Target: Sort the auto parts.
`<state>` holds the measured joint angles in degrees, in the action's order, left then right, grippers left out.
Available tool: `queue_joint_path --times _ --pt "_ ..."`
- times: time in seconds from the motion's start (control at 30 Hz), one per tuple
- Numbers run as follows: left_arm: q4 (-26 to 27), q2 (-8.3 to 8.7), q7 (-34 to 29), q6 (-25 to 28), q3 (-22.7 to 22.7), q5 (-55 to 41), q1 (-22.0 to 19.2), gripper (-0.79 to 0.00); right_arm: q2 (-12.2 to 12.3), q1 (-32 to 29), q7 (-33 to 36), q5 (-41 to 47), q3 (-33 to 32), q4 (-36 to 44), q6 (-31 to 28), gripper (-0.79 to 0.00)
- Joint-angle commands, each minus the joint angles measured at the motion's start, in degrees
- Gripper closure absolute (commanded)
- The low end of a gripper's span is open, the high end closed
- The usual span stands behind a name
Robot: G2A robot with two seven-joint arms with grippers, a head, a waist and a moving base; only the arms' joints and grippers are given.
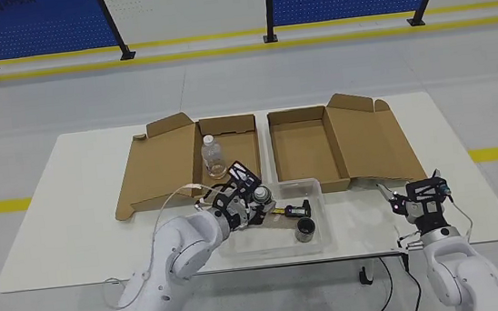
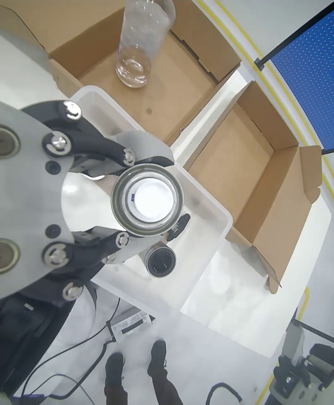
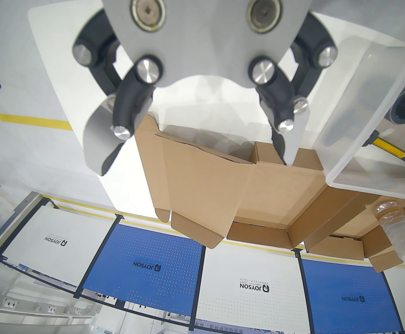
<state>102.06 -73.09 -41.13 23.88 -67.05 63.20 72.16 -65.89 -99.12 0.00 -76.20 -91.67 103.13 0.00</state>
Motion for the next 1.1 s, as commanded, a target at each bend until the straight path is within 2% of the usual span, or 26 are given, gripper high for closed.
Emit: queue_joint_path --times 0.0,0.27,0.5,0.7,0.9,1.07 --pt "1.8 0.43 -1.5 1.0 -1.8 -1.3 0.9 0.000 0.0 0.0 0.0 0.0 0.0 0.0 0.0 -0.785" --pt "5.8 1.82 -4.3 4.8 -6.4 -3.2 4.2 0.000 0.0 0.0 0.0 0.0 0.0 0.0 0.0 -0.785" --pt "5.6 2.23 -2.1 2.9 -7.1 -1.5 4.2 0.000 0.0 0.0 0.0 0.0 0.0 0.0 0.0 -0.785" --pt "2.8 2.05 2.0 -1.5 -5.4 4.0 1.5 0.000 0.0 0.0 0.0 0.0 0.0 0.0 0.0 -0.785" --pt "-2.2 1.61 4.7 -6.6 -2.7 10.6 -3.1 0.000 0.0 0.0 0.0 0.0 0.0 0.0 0.0 -0.785" --pt "-6.6 0.90 5.8 -9.8 -0.7 9.6 -7.0 0.000 0.0 0.0 0.0 0.0 0.0 0.0 0.0 -0.785"
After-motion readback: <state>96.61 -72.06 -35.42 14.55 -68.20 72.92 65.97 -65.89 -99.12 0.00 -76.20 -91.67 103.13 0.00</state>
